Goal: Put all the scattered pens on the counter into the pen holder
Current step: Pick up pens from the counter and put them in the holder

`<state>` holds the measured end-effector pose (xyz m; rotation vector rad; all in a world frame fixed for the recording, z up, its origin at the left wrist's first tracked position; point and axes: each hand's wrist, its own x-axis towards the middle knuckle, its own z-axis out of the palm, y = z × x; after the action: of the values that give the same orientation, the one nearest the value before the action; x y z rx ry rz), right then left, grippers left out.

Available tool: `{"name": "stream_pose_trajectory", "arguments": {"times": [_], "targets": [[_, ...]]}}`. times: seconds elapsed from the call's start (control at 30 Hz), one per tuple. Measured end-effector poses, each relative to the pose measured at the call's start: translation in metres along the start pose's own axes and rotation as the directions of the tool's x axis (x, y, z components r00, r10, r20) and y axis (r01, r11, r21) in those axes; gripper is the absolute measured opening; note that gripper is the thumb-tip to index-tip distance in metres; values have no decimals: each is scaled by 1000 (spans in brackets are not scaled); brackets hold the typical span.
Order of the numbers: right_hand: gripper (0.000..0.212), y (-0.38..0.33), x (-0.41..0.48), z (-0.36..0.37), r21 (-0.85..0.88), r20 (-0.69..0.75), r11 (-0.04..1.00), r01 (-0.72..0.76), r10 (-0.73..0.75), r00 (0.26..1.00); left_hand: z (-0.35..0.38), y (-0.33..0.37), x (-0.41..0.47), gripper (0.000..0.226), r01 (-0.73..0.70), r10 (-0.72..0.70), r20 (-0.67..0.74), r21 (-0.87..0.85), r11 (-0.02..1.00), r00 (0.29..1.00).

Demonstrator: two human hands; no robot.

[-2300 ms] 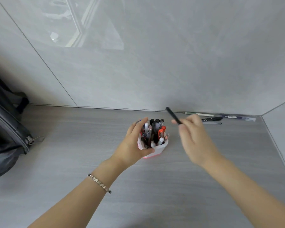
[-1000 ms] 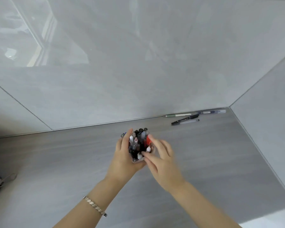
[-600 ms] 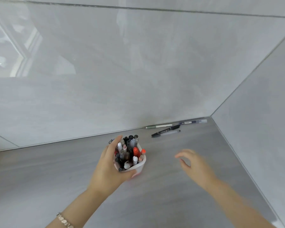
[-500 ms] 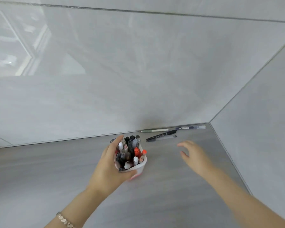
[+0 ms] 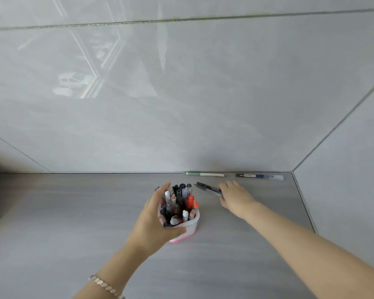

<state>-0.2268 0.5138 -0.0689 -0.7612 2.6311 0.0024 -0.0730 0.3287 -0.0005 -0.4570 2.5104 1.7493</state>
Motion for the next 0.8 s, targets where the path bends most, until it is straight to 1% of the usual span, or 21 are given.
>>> {"name": "stream_pose_trajectory", "arguments": {"times": [0.07,0.1,0.13,0.2,0.23,0.27,0.33,0.4,0.47,0.53,0.57,0.6,0.67,0.73,0.8], "targets": [[35,-3,-12,7,19,11,1000,-17,17,1000,-4,-5,1,94,6,-6,1,34,999,1000],[34,-5,-19,10,59,18,998,-27,26,999,-7,-6,1,95,6,-7,12,47,999,1000],[29,-7,-27,10,135,28,989,-52,48,998,-9,-5,3,95,4,-6,27,61,998,1000],[20,-10,-45,7,359,35,927,-105,99,995,-12,-6,9,95,-11,8,46,75,997,999],[21,-11,-56,3,468,21,877,-109,113,993,-15,-7,12,96,-21,16,61,82,996,998],[21,-12,-66,-2,547,9,830,-106,121,993,-17,-7,14,98,-33,26,76,85,996,997],[26,-11,-89,-18,615,-24,785,-71,109,994,-23,-9,17,102,-56,43,93,138,989,995],[32,-10,-110,-36,637,-60,770,-23,79,995,-25,-7,14,106,-95,77,88,223,970,993],[24,-10,-126,-53,656,-49,754,-16,64,997,-23,-2,12,101,-166,156,60,257,952,986],[23,-16,-137,-69,608,-12,794,-31,48,999,-18,3,11,85,-222,231,4,285,932,973],[23,-21,-139,-76,575,14,817,-36,34,999,-15,4,12,74,-231,247,-12,309,923,969],[23,-28,-140,-81,548,36,835,-37,21,999,-13,5,13,63,-224,242,-17,318,921,970],[32,-44,-136,-91,500,66,865,-37,5,998,-11,2,15,45,-206,224,-23,309,928,974],[38,-55,-125,-96,462,88,886,-51,11,996,-11,-3,16,38,-219,238,-32,294,930,971],[39,-64,-111,-99,433,138,898,-80,21,990,-11,-8,16,36,-223,241,-34,274,936,970]]}}
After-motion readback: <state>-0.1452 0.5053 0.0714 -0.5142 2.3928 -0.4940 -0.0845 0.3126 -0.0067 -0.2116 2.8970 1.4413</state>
